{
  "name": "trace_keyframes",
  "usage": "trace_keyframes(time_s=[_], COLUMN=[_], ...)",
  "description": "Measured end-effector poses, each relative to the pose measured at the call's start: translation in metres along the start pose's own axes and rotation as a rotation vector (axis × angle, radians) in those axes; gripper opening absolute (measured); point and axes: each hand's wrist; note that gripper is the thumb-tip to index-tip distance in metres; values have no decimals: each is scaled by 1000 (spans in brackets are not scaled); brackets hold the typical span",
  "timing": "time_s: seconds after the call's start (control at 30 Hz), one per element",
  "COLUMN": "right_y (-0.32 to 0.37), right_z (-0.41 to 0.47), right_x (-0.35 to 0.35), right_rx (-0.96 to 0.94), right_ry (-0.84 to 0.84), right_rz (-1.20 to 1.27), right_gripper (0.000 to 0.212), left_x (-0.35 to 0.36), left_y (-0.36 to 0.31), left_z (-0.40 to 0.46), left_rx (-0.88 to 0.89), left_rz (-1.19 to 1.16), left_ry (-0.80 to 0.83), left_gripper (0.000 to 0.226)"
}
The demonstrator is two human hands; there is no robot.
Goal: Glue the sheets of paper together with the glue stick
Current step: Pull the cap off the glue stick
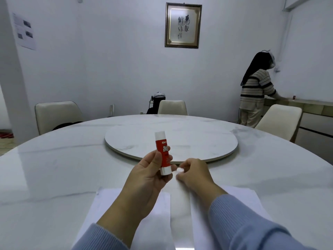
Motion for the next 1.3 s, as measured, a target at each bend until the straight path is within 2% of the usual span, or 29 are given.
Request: trace_keyframes(time_s=[0.13, 0.2, 0.27, 0.33, 0.4, 0.43, 0.53, 0.6, 0.7, 0.73, 0.77, 0.87, 0.93, 0.97, 1.03, 1.07, 1.1, 1.13, 1.2, 1.23, 1.3], right_y=[7, 23, 38, 48, 51, 50, 46, 44, 48, 46, 43, 33, 33, 35, 45, 47, 47, 46, 40, 41, 39], right_z=[-4, -13, -32, -61, -90, -99, -103, -103, -105, -105, -103, -100, -102, -103, -107, -109, -110, -111, -111, -112, -113], right_x=[-15, -32, -46, -53, -49, -44, -29, -25, -25, -25, -25, -18, -14, -14, -16, -17, -17, -16, -14, -13, -10], right_rx=[-12, -73, -121, -179, -262, -302, -387, -299, 94, 160, 151, -191, -264, -202, 41, 113, 123, 71, -162, -250, -269], right_ry=[0, -79, -38, 114, 152, 92, -137, -35, 459, 527, 505, 169, 57, 121, 377, 483, 504, 436, 170, 76, 23], right_rz=[73, 138, 265, 417, 370, 295, 193, 434, 1229, 1315, 1279, 764, 717, 843, 1259, 1348, 1320, 1178, 782, 675, 657], right_gripper=[51, 34, 15, 12, 21, 25, 12, 13, 41, 45, 45, 40, 35, 38, 48, 51, 54, 55, 50, 45, 42], left_x=[0, -1, -3, -2, 0, 0, 0, 1, 3, 4, 3, 3, 5, 7, 10, 10, 10, 9, 8, 8, 10], left_y=[1, 1, -2, -6, -9, -8, -8, -10, -12, -13, -12, -13, -12, -12, -12, -13, -13, -14, -16, -15, -15], left_z=[1, 3, 4, 5, 2, 1, 0, -1, -4, -5, -5, -6, -8, -9, -11, -12, -12, -13, -13, -13, -14], left_rx=[36, 48, 76, 118, 135, 142, 157, 155, 150, 153, 163, 190, 175, 165, 153, 152, 156, 162, 167, 161, 149], left_rz=[39, 42, 66, 63, 77, 109, 186, 185, 173, 182, 203, 271, 244, 224, 220, 233, 246, 256, 257, 250, 222], left_ry=[-61, -97, -135, -126, -107, -107, -117, -95, -35, -27, -29, -68, -64, -44, -9, -5, -10, -20, -31, -30, -18], left_gripper=[30, 32, 34, 30, 25, 25, 30, 26, 19, 18, 18, 17, 16, 16, 17, 18, 18, 18, 17, 18, 18])
Point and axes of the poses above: each hand's wrist, its own z-axis towards the middle knuckle, its own x-axis out of the palm, y = z × x, and after that the axes turned 2 degrees about -x, right-handed
